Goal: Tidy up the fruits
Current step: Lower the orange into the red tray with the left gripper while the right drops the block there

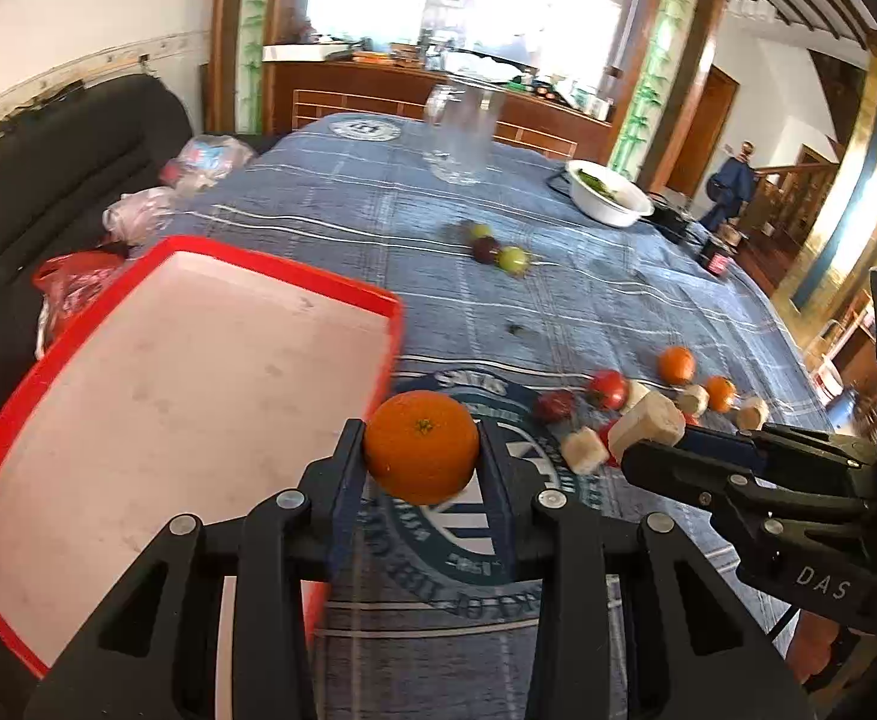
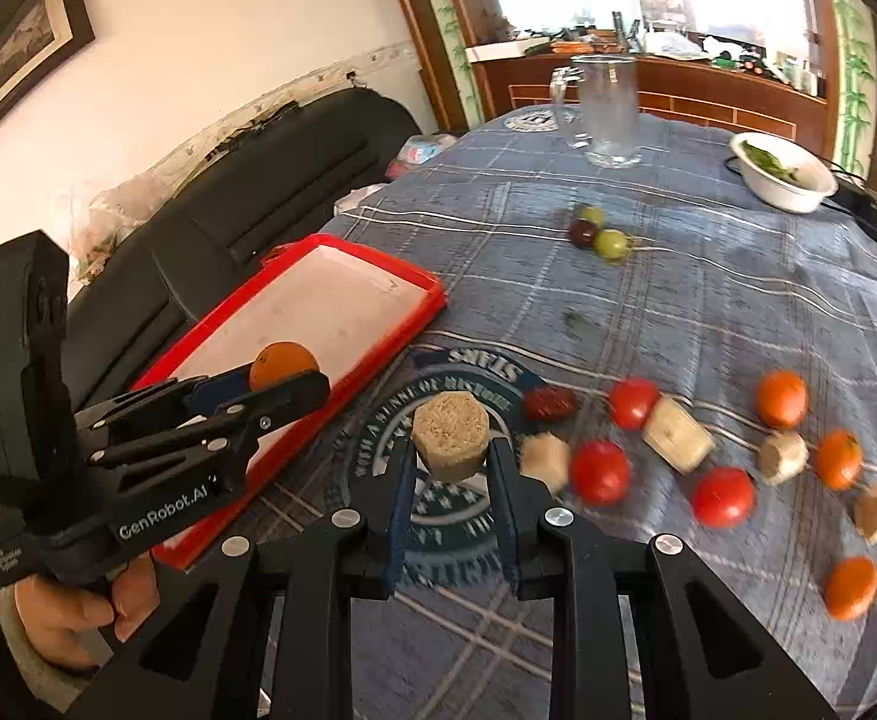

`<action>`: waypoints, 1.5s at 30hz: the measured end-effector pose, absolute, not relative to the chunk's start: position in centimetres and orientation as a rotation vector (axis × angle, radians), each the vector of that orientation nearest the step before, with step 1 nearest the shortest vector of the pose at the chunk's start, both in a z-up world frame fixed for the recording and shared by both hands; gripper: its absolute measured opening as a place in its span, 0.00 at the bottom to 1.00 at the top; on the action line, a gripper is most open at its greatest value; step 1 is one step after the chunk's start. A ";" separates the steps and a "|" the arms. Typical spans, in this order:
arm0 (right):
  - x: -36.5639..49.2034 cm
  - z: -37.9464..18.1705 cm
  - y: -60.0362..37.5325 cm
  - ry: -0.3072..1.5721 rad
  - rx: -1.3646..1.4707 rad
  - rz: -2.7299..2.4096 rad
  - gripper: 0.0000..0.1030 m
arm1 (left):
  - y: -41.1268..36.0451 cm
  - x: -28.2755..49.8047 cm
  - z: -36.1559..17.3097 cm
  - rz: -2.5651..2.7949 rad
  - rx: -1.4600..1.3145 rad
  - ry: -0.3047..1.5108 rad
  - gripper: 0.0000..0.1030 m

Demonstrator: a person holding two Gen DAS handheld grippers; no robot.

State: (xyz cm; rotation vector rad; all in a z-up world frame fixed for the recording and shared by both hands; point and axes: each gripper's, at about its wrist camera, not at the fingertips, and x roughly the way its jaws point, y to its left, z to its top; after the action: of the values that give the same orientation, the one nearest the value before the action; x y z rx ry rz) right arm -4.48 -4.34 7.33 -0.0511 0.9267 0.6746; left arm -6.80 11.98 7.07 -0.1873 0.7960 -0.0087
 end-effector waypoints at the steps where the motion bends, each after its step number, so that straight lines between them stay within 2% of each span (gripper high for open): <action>1: -4.1 7.3 -3.7 0.934 -0.055 0.684 0.24 | 12.3 -6.7 7.0 -0.001 -0.195 0.796 0.33; 25: 4.8 4.5 9.0 1.081 -0.097 0.824 0.24 | 18.5 -3.5 3.8 0.139 -0.336 0.904 0.33; 34: 6.8 1.9 10.5 1.134 -0.110 0.799 0.24 | 18.6 -2.0 2.4 0.138 -0.361 0.969 0.33; 45: 6.9 1.3 11.5 1.134 -0.170 0.821 0.24 | 18.1 -1.4 2.3 0.134 -0.305 1.008 0.33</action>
State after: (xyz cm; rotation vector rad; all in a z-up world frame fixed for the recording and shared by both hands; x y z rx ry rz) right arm 6.91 11.46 1.34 -0.1700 1.1339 0.8210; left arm -1.40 18.14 2.26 -0.3047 1.0084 0.1345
